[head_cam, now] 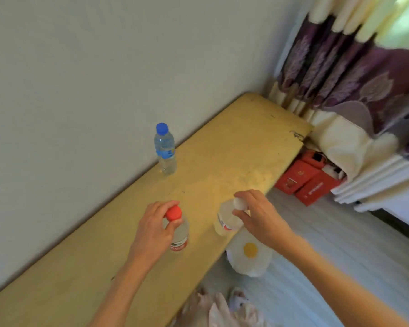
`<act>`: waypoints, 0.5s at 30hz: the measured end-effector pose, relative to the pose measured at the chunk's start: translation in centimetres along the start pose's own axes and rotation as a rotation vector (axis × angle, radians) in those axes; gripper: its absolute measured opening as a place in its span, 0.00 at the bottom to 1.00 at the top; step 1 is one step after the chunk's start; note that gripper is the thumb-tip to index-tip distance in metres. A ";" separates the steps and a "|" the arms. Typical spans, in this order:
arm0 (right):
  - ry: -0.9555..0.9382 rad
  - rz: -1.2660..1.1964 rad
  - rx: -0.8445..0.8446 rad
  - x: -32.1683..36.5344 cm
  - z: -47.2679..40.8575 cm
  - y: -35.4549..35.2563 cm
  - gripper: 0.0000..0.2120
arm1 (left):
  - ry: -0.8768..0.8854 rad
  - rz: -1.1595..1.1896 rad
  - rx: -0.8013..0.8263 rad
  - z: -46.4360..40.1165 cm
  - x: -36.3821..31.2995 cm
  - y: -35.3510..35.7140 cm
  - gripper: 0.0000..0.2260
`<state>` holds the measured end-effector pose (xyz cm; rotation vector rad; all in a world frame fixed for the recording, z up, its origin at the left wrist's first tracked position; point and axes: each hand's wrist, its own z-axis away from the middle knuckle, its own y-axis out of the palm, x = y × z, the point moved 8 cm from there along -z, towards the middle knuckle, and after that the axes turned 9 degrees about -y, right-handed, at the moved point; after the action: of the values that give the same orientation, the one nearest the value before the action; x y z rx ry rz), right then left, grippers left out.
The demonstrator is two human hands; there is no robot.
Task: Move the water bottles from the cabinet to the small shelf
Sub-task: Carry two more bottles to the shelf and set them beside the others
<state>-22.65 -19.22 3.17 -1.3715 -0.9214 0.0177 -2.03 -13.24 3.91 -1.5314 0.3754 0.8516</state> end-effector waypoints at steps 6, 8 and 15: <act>0.290 0.027 -0.253 -6.4 13.7 -7.1 0.16 | 0.234 0.007 0.234 3.3 -9.6 8.3 0.17; 0.361 0.044 -0.348 -7.7 19.1 -9.3 0.16 | 0.336 0.018 0.308 5.7 -13.6 11.4 0.17; 0.578 0.117 -0.645 -11.5 40.9 -16.2 0.13 | 0.622 -0.004 0.593 19.1 -27.2 24.5 0.15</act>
<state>-61.30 4.35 7.07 -1.8803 -0.3557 -0.6027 -42.54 -5.71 6.57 -1.1959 0.9810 0.1952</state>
